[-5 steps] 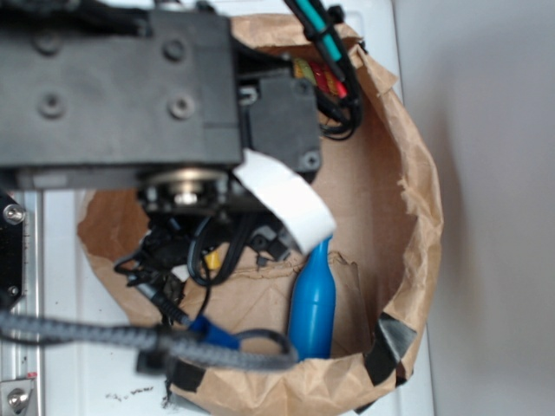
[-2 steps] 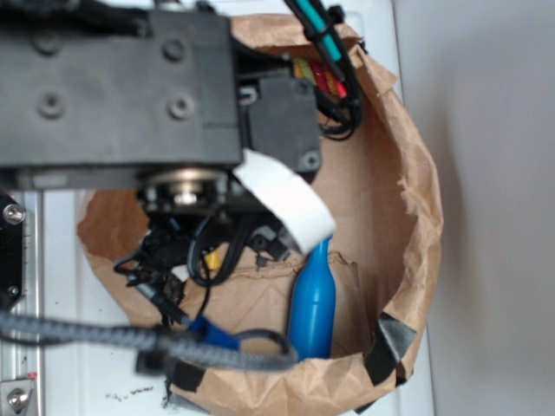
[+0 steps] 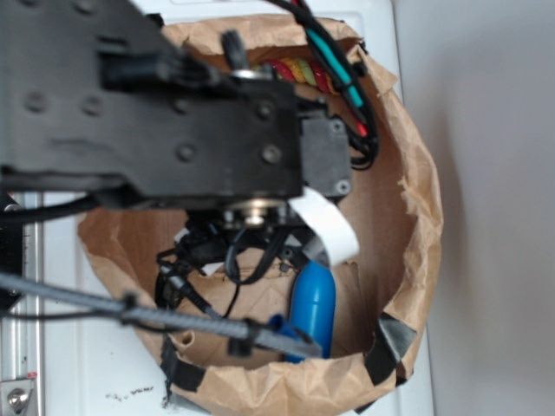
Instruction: Grab the blue bottle.
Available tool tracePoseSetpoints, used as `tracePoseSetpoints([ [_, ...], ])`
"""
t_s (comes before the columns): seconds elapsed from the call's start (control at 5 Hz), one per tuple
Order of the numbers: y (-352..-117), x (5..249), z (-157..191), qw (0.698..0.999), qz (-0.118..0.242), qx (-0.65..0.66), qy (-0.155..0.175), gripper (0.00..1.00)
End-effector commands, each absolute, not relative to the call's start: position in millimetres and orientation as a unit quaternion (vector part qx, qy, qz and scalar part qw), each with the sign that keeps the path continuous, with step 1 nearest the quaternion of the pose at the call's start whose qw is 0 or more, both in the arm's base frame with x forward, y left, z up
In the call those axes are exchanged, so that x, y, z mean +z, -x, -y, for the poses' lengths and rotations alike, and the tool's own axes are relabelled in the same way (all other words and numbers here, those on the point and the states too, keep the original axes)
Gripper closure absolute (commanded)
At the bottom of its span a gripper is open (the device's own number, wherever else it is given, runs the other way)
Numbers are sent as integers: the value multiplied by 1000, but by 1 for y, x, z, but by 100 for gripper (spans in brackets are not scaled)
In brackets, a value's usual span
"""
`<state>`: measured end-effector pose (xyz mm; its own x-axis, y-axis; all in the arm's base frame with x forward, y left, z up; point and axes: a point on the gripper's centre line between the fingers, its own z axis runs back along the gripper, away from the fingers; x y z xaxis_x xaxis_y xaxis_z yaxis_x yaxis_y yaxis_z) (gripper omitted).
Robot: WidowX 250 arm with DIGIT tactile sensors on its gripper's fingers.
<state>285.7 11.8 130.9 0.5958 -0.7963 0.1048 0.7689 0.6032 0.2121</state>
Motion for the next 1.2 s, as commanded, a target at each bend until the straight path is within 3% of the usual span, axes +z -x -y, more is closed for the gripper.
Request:
tracePoseSetpoints([
  [0.0,-299,124,20,844,97,-524,-65,0],
  [0.2,-309,116,39,830,110,-546,-31,0],
  [0.4,-322,121,46,824,158,-544,1,0],
  [0.6,-327,123,47,810,169,-562,13,0],
  [1.0,-327,123,47,810,169,-562,13,0],
])
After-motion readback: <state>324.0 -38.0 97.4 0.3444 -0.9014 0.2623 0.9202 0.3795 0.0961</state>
